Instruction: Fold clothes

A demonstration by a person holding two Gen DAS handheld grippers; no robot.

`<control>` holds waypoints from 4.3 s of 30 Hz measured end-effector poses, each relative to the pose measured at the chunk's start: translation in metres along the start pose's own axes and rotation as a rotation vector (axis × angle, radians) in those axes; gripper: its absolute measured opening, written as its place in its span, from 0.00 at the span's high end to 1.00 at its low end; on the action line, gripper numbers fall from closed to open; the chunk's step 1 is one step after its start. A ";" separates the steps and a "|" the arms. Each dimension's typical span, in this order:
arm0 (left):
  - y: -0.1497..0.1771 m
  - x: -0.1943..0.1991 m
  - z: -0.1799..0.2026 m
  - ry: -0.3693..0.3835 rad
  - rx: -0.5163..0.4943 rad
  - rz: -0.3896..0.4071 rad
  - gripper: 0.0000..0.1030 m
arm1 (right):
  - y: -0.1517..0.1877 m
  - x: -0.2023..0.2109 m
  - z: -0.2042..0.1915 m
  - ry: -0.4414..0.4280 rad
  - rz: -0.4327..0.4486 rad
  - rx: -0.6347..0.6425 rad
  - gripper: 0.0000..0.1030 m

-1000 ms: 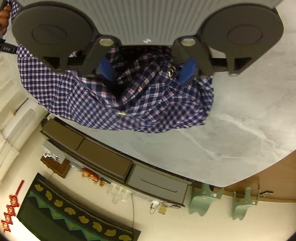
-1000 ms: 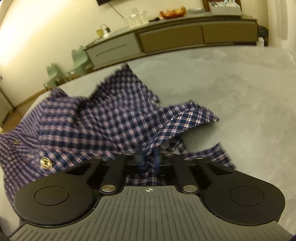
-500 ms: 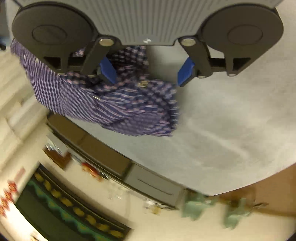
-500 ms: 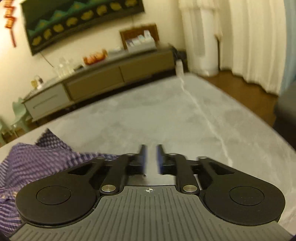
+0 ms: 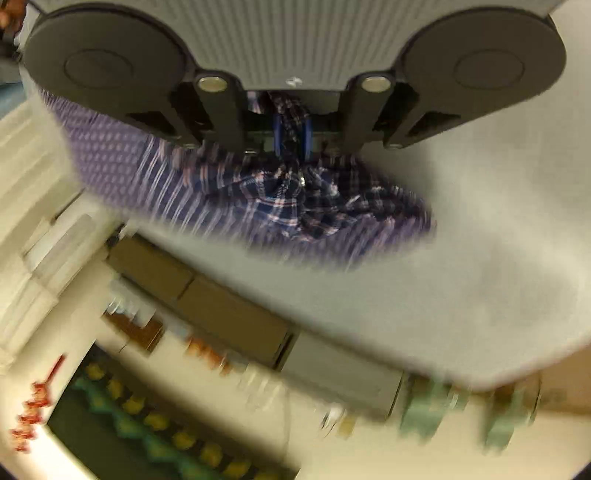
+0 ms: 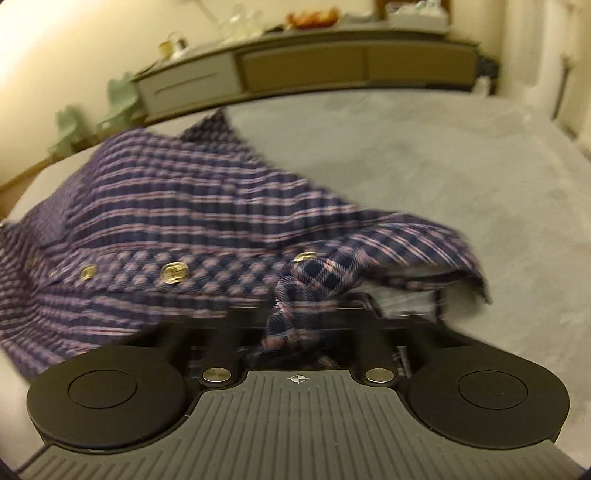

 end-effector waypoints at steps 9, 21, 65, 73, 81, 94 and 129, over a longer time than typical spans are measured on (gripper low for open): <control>-0.099 0.097 0.032 -0.011 -0.286 0.164 0.88 | 0.026 0.084 -0.078 -0.722 -0.003 0.105 0.87; 0.005 0.010 -0.079 -0.130 -0.088 -0.158 0.45 | -0.028 0.075 -0.068 -0.572 0.096 0.066 0.18; 0.018 0.008 -0.061 -0.026 -0.096 -0.199 0.11 | 0.026 0.193 0.020 0.606 0.337 0.076 0.24; 0.010 -0.043 -0.045 -0.038 -0.103 -0.231 0.09 | -0.050 0.062 -0.132 0.053 0.196 0.340 0.07; 0.001 -0.035 -0.011 0.144 -0.243 -0.124 0.91 | -0.028 -0.038 -0.149 -0.137 -0.122 0.368 0.95; 0.151 0.043 0.117 0.359 -0.971 -0.061 0.82 | -0.003 0.101 -0.108 -0.305 -0.068 0.501 0.24; 0.091 0.079 0.075 0.311 -0.678 -0.129 0.38 | -0.001 0.074 -0.002 0.259 0.098 0.269 0.43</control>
Point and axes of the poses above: each gripper's, at about its wrist camera, not at the fingertips, and x roughly against the way its jaws point, z to its right, y to its underside, the point moved 2 cm from there along -x, roughly the way its jaws point, and after that the axes turned 1 degree about -y, right-handed, at the moved point
